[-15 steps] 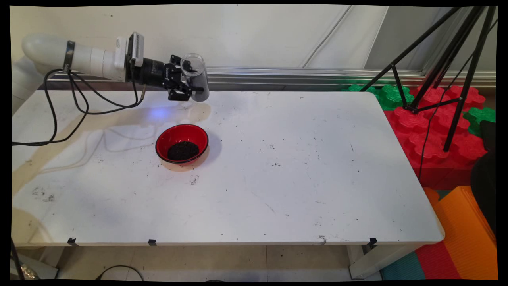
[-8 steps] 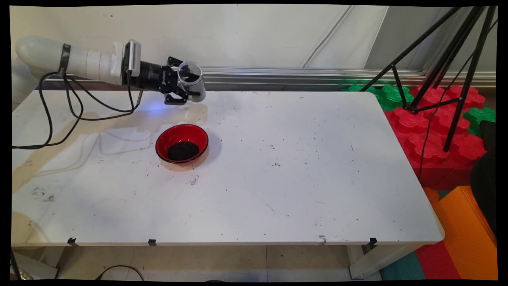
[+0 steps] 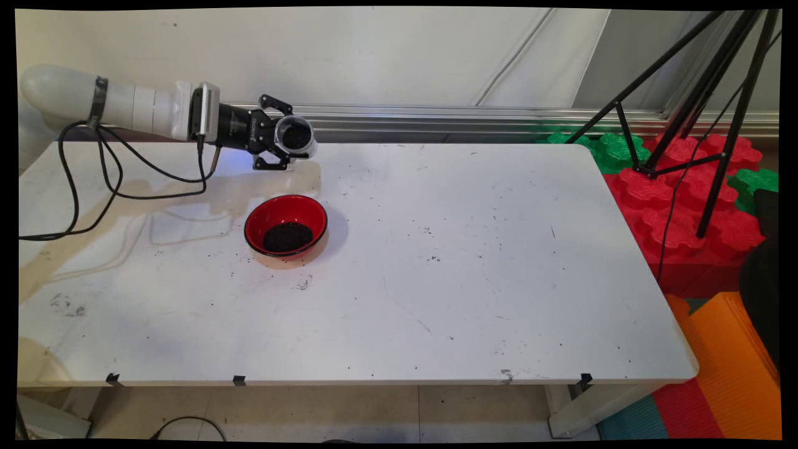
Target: Pour the black seasoning powder in the red bowl
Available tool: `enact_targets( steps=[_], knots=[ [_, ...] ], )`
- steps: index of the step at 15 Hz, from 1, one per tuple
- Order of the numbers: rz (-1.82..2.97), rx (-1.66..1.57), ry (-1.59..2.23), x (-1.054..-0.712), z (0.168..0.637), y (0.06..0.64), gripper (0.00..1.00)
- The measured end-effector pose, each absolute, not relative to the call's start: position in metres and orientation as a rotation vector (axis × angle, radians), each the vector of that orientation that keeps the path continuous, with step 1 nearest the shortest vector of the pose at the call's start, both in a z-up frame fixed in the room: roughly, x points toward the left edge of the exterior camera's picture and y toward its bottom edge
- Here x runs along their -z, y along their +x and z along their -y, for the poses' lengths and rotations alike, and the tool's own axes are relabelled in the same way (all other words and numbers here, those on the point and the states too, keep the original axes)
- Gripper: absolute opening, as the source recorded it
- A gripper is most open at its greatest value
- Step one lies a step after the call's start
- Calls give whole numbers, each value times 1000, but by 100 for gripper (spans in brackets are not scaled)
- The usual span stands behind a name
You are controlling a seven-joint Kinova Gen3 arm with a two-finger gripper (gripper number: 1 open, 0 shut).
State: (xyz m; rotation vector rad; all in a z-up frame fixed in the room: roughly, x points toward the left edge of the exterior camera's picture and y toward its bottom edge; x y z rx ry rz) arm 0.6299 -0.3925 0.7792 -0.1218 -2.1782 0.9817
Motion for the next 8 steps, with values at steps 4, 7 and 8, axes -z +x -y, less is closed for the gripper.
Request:
enact_targets(
  steps=[4,7,8],
  knots=[
    [2204,-1028,-201,-776,390,632,0],
    [2223,-1075,-272,-775,388,634,0],
    [2229,-1090,-296,-774,387,634,0]
  ],
)
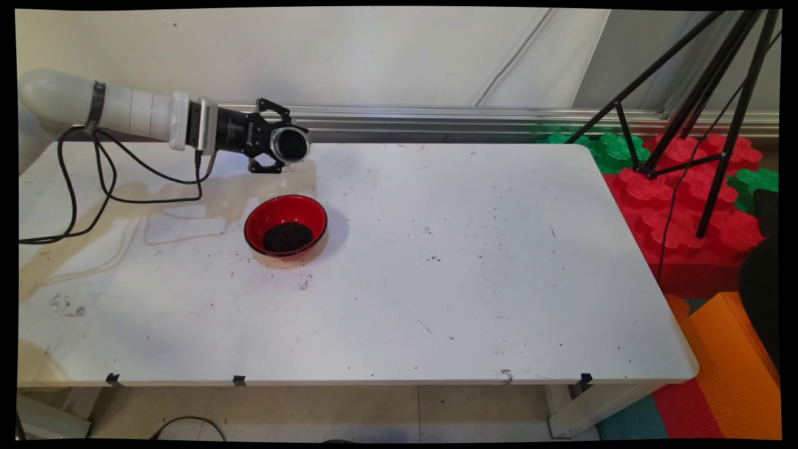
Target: Pour the black seasoning powder in the red bowl
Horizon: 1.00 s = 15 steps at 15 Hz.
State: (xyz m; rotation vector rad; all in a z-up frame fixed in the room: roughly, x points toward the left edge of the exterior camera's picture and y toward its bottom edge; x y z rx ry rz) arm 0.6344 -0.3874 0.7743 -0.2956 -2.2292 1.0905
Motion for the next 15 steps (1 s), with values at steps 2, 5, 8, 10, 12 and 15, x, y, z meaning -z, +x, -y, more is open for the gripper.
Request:
enact_targets(
  steps=[2,5,8,10,12,15],
  knots=[
    [2241,-1120,-344,-774,386,636,0],
    [2262,-1178,-445,-772,382,642,0],
    [2275,-1225,-541,-771,378,646,0],
    [2281,-1254,-606,-771,375,649,0],
    [2284,-1280,-667,-770,372,650,0],
    [2284,-1315,-756,-769,366,652,0]
  ],
)
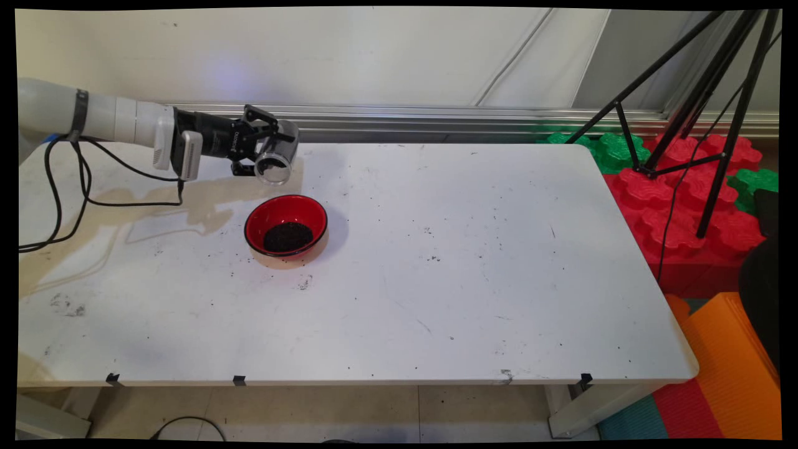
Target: Pour the black seasoning powder in the red bowl
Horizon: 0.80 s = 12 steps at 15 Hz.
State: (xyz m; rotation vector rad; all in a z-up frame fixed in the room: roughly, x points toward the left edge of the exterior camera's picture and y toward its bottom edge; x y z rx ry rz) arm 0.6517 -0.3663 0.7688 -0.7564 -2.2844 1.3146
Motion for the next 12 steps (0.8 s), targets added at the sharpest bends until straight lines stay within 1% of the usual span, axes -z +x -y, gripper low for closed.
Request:
enact_targets(
  steps=[12],
  knots=[
    [2252,-1443,-1037,-768,352,644,0]
  ],
)
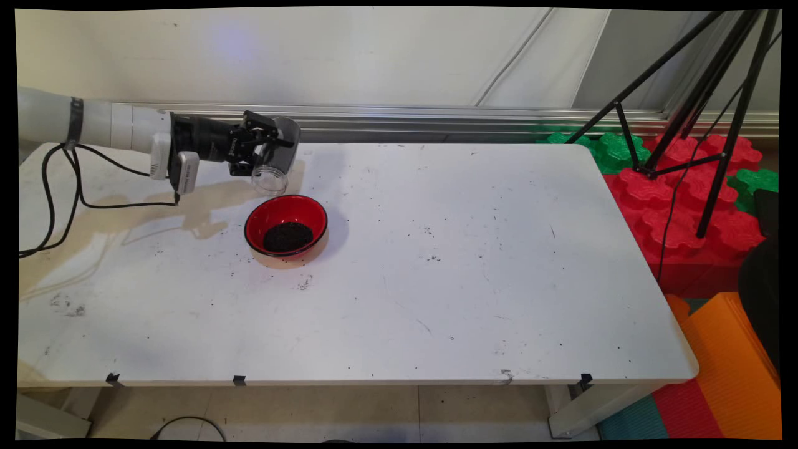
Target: Pour the black seasoning powder in the red bowl
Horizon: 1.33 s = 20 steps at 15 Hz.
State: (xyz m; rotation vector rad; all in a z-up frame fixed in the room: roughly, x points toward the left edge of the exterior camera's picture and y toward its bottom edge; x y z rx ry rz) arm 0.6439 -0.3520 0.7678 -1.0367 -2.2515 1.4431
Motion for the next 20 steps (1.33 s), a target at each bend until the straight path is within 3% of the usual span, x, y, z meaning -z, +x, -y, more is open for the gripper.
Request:
enact_targets(
  steps=[20],
  knots=[
    [2134,-1675,-1392,-781,329,626,0]
  ],
)
